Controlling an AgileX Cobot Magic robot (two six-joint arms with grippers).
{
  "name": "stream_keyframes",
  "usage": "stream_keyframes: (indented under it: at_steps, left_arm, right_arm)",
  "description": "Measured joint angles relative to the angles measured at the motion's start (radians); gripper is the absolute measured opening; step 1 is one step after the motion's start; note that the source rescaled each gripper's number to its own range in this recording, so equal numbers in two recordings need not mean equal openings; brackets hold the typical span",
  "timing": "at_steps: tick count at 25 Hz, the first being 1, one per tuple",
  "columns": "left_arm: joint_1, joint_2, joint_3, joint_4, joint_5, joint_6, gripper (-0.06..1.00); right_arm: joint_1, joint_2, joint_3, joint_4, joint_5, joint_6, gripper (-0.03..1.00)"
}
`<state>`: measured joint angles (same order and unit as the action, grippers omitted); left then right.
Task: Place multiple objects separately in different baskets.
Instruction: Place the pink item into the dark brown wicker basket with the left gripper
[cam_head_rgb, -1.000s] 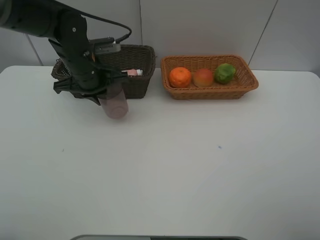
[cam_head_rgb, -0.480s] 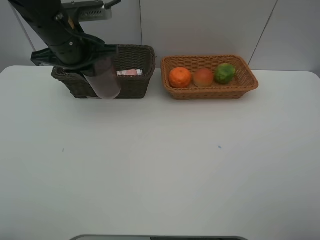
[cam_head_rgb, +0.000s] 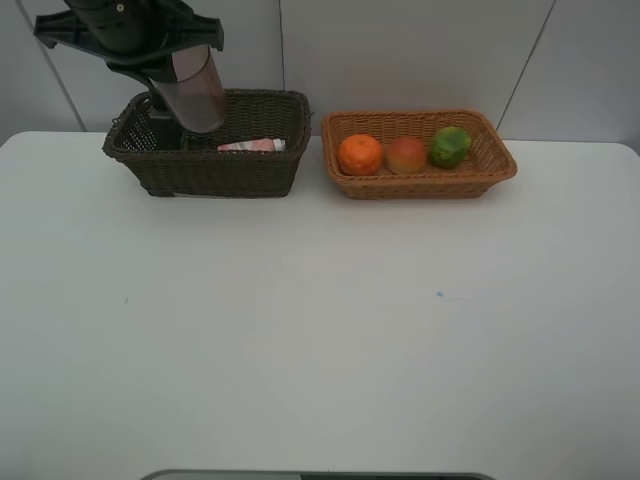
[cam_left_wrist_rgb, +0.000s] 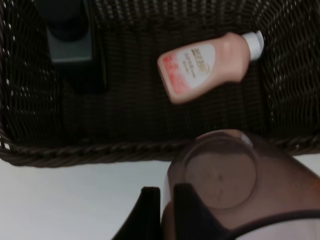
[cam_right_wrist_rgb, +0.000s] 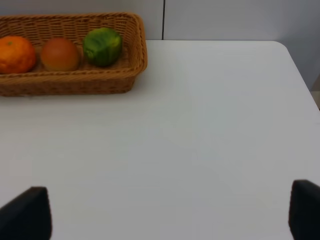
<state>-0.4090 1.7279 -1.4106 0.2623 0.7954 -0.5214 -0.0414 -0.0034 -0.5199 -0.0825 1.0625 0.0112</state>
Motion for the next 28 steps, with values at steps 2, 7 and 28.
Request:
stream_keyframes:
  at_steps: [2,7,28]
  left_arm:
    - [0.020,0.033,-0.015,0.019,-0.040,0.012,0.00]
    - [0.055,0.117,-0.021,0.086,-0.184,0.018,0.00]
    - [0.119,0.332,-0.021,0.259,-0.508,0.019,0.00]
  right_arm:
    - [0.000,0.000,0.000,0.000,0.000,0.000,1.00]
    - [0.000,0.000,0.000,0.000,0.000,0.000,1.00]
    - [0.000,0.000,0.000,0.000,0.000,0.000,1.00]
